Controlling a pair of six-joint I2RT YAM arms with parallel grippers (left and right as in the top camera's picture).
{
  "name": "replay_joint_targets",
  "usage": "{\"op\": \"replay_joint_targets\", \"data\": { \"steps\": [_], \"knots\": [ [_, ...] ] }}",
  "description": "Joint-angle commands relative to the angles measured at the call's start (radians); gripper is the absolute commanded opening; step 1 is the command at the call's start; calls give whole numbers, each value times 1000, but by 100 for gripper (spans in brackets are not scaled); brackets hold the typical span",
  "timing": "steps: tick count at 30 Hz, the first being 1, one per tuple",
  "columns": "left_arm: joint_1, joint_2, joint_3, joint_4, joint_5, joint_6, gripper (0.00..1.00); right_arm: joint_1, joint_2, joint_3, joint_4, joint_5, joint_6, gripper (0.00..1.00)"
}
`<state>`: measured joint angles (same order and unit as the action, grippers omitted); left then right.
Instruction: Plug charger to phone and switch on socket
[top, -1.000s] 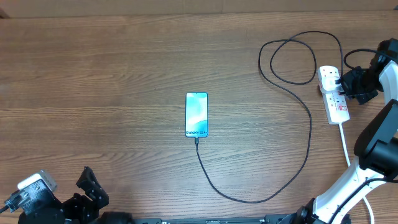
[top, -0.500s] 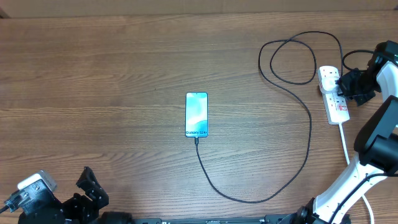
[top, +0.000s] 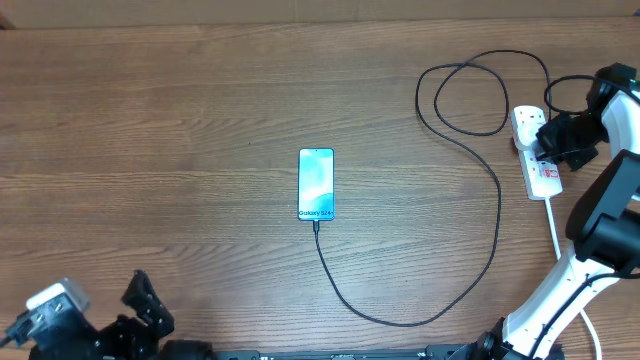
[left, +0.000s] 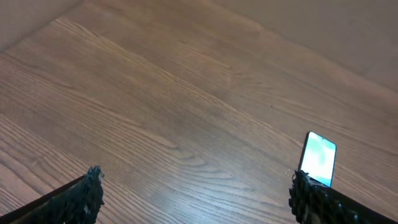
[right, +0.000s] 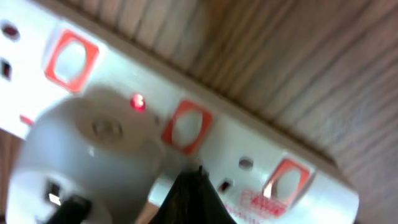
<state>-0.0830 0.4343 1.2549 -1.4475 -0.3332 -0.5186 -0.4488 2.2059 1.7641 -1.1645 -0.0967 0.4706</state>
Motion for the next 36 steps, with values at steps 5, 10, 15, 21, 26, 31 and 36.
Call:
{"op": "replay_joint_targets", "data": {
  "steps": [5,10,15,21,26,31,36],
  "knots": [
    [32,-139,3,0,-14,-13,100,-30,-246,85,-31,6,-4,4],
    [89,-165,3,0,-14,-13,100,-36,-496,87,-21,6,-5,4],
    [93,-206,3,0,-14,-13,100,-74,-782,108,31,-24,34,4],
    [97,-263,3,-1,-14,-13,99,-98,-1055,110,239,-229,115,4],
    [97,-304,3,-1,-14,-13,100,-98,-1193,110,354,-310,158,4],
    [100,-349,3,-1,-14,-13,99,-97,-1259,110,331,-311,151,4],
    [141,-431,3,-14,-14,-13,100,-5,-1276,109,322,-324,151,4]
  ]
}}
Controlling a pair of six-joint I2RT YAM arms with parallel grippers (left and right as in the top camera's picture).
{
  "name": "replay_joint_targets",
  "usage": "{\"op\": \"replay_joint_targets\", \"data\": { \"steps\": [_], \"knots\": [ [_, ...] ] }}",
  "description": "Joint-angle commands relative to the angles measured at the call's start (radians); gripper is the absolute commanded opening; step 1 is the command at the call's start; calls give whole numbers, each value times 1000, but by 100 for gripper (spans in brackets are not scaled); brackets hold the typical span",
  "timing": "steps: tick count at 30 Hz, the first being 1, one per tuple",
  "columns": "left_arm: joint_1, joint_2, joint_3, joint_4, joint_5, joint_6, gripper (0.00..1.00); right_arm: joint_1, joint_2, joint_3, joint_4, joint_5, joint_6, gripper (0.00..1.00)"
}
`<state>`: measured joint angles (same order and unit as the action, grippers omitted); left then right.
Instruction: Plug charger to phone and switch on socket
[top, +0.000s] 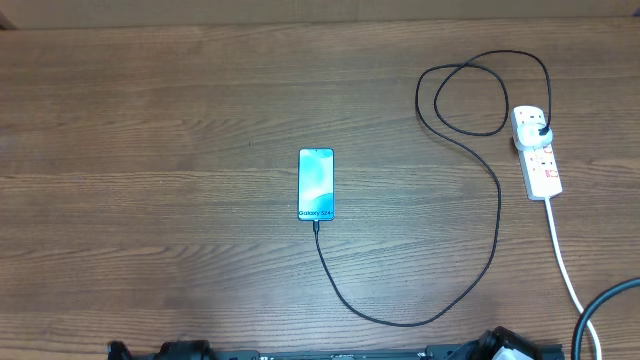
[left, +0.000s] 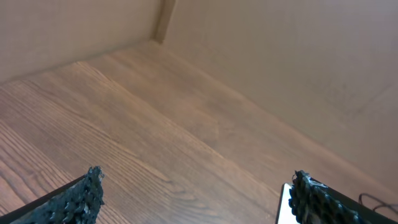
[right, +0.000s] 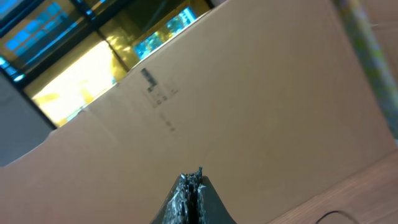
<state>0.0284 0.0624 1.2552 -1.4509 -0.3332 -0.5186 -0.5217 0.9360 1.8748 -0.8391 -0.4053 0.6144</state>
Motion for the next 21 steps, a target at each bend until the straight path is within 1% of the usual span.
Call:
{"op": "replay_joint_targets", "data": {
  "steps": [1,6,10,17,19,21],
  "knots": [
    [32,-59,8,-34,-14,-13,100,88,-6,-3,-4,-16,7,4],
    [37,-58,8,-174,-14,-21,99,176,-6,-3,-11,-15,6,4],
    [36,-58,8,-172,-14,-25,100,193,-6,-3,-14,-15,-18,4],
    [38,-58,8,-171,-12,-28,100,193,-33,-3,-10,-14,-21,4],
    [38,-58,8,-148,-13,-53,100,193,-51,-3,-10,-14,-21,4],
    [38,-58,-3,-82,-19,-124,99,193,-72,-3,-6,-14,-47,4]
  ]
}}
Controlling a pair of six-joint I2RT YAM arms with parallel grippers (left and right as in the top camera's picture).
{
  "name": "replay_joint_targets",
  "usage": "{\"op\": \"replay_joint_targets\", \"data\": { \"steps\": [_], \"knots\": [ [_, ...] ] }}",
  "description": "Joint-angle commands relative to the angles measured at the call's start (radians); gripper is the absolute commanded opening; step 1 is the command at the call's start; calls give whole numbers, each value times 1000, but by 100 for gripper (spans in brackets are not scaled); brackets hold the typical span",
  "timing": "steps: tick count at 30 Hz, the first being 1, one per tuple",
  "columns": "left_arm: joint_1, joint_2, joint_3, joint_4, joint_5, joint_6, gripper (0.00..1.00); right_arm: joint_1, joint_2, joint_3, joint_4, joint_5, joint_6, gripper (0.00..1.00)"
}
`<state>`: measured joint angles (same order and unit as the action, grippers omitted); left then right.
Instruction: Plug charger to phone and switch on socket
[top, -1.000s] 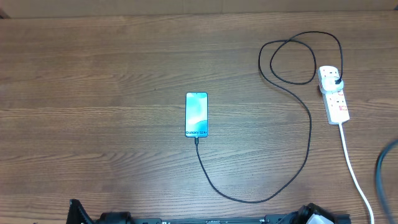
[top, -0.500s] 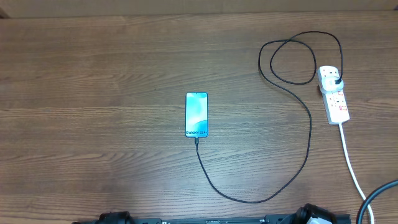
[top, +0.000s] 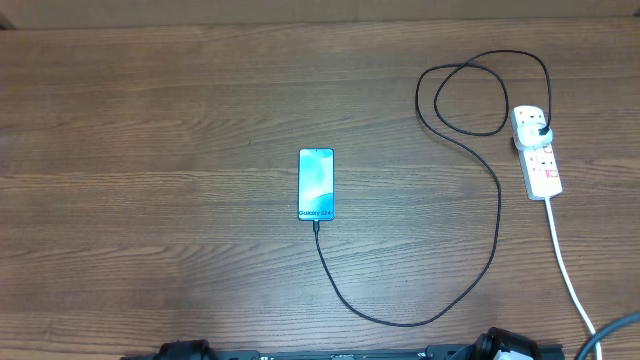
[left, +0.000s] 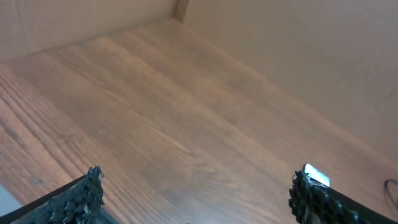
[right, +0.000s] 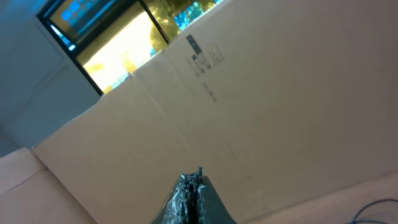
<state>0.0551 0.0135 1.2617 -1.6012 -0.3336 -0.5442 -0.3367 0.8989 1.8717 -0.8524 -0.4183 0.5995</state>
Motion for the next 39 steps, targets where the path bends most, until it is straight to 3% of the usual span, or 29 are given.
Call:
{"op": "replay_joint_targets", "data": {
  "steps": [1,8,16,22,33,39],
  "knots": [
    [11,-9,-29,117,-26,-123,100,8,-44,0,10,-2,-49,4],
    [11,-9,-292,443,47,-129,99,16,-79,0,13,14,-78,4],
    [11,-9,-705,964,177,-128,100,51,-92,0,14,17,-82,4],
    [11,-9,-966,1244,241,-104,100,61,-92,0,16,17,-85,4],
    [11,-9,-1185,1477,249,-60,100,102,-93,0,19,16,-105,4],
    [11,-9,-1236,1484,283,16,100,103,-138,0,21,17,-111,4]
  ]
}}
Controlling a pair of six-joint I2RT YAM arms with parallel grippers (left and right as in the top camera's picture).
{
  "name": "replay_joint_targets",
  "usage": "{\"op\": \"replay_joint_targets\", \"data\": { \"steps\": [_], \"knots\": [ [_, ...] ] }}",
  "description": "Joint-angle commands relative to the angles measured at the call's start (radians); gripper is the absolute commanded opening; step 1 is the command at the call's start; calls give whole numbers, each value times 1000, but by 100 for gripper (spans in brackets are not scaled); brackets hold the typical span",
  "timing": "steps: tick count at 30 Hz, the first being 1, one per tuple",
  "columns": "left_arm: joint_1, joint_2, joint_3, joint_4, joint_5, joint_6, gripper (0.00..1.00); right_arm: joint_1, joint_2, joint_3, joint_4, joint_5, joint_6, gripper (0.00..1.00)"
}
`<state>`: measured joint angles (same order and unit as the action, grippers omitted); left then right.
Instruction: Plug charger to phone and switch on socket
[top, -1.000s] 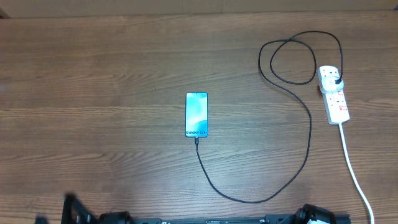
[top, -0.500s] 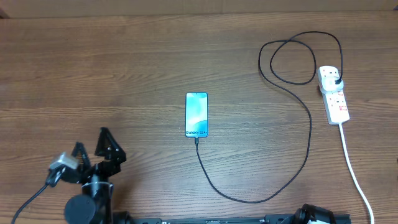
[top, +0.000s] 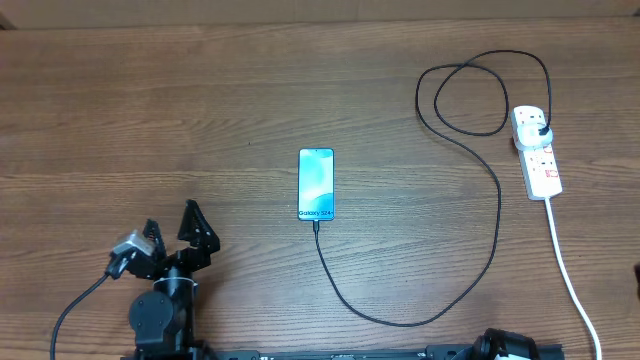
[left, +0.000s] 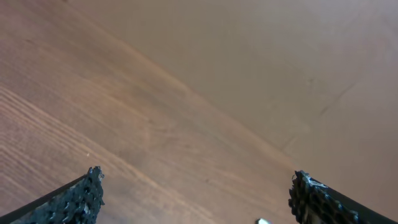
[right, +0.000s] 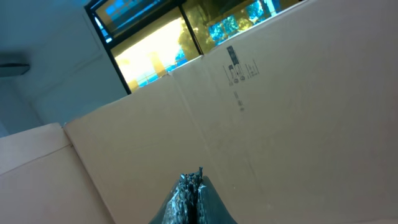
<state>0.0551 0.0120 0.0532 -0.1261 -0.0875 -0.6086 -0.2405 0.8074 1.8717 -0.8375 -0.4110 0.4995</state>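
The phone (top: 316, 184), its screen lit, lies at the middle of the wooden table with the black charger cable (top: 470, 270) plugged into its near end. The cable loops right and up to a plug in the white socket strip (top: 537, 155) at the right edge. My left gripper (top: 172, 232) is open at the table's near left, well short of the phone. In the left wrist view my left gripper (left: 195, 190) holds nothing, and a corner of the phone (left: 262, 221) shows at the bottom. My right gripper (right: 194, 186) is shut and empty, facing a cardboard wall, out of the overhead view.
A cardboard wall (right: 280, 124) stands behind the table, with a lit window (right: 155, 43) above it. The strip's white lead (top: 570, 270) runs down the right side toward the near edge.
My left arm, out of the overhead view before, now shows at the near left of the table with its gripper open. The right wrist camera points a little higher. Phone, cable and strip lie unchanged.
At first my right gripper was shut at the socket strip, its red light on, with the cable in the phone. Then both arms were out of the overhead view, the right wrist facing the cardboard wall. Now the left arm stands at the near left.
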Motion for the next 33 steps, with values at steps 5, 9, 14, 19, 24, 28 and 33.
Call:
{"op": "replay_joint_targets", "data": {
  "steps": [5,9,14,19,24,28,33],
  "knots": [
    [10,-6,-31,18,40,94,99,6,-114,-2,10,66,-61,4],
    [10,-6,-31,18,40,93,100,6,-180,-28,31,112,-61,4],
    [10,-6,-31,18,40,93,100,7,-250,-66,70,112,-64,4],
    [10,-6,-31,18,40,93,100,61,-278,-65,71,138,-82,4],
    [10,-6,-31,18,40,93,100,113,-320,-65,72,168,-129,4],
    [10,-6,-31,18,40,93,99,135,-406,-65,72,202,-142,4],
    [10,-6,-31,18,40,93,99,163,-460,-65,68,209,-168,4]
  ]
}}
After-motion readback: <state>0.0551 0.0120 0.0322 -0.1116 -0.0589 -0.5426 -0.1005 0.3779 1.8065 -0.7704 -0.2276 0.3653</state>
